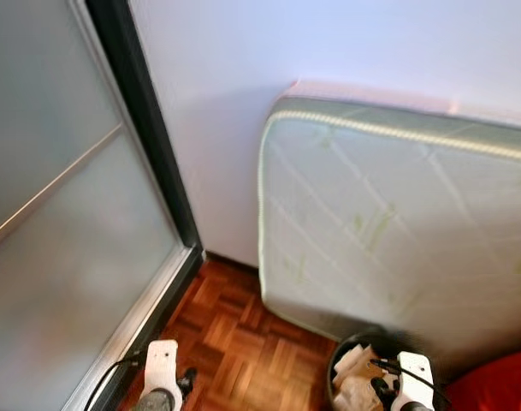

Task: Clean up the room

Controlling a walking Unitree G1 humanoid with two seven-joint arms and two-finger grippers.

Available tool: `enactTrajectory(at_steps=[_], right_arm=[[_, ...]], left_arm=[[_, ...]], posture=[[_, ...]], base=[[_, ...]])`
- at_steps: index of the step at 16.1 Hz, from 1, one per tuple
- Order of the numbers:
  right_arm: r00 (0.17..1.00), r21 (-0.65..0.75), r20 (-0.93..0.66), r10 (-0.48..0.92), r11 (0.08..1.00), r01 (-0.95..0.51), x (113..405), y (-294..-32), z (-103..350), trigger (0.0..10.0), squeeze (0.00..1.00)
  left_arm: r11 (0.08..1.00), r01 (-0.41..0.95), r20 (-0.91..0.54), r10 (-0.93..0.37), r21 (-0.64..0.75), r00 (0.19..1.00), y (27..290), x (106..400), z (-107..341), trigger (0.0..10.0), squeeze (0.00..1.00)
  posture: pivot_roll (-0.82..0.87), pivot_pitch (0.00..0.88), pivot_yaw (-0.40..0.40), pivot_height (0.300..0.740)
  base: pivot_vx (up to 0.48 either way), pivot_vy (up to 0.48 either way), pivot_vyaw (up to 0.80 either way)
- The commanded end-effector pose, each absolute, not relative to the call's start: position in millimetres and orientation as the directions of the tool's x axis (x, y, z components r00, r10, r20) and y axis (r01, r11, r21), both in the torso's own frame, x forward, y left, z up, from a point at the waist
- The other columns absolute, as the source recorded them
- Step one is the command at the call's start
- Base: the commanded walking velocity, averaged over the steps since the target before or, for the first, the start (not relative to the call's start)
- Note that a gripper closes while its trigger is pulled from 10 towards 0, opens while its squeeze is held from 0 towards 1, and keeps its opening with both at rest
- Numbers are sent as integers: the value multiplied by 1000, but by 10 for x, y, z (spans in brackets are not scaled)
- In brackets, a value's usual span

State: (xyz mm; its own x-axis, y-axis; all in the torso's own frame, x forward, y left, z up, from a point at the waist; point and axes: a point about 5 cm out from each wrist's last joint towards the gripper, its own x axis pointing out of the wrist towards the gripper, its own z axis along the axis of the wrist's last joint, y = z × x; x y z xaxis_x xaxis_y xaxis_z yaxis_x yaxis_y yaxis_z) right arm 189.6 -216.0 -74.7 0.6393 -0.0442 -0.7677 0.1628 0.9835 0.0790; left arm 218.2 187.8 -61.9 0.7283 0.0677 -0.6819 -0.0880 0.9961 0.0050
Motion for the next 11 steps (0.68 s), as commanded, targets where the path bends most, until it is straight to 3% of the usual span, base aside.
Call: enactTrajectory(at_steps=[1, 4, 6, 11], right_arm=[[614, 75, -788, -38, 985, 157, 1833, -2163, -782, 10000, 0], [608, 61, -792, -48, 986, 157, 1824, -2202, -779, 10000, 0], [594, 54, -803, -52, 986, 158, 1765, -2164, -816, 10000, 0], [566, 49, -824, -37, 990, 135, 1625, -2036, -900, 10000, 0]], left_arm=[[994, -111, -711, 86, 11, 698, 1900, 2113, -667, 10000, 0], [994, -103, -714, 90, 25, 694, 1859, 2100, -680, 10000, 0], [994, -98, -720, 98, 41, 687, 1865, 2065, -699, 10000, 0], [991, -127, -737, 117, 43, 665, 1917, 1936, -759, 10000, 0]], posture=[[-136, 0, 32, 732], [-141, 0, 19, 732], [-139, 0, 13, 732], [-137, 0, 14, 732]], base=[[0, 0, -650], [0, 0, -646], [0, -480, -644], [0, 0, -639]])
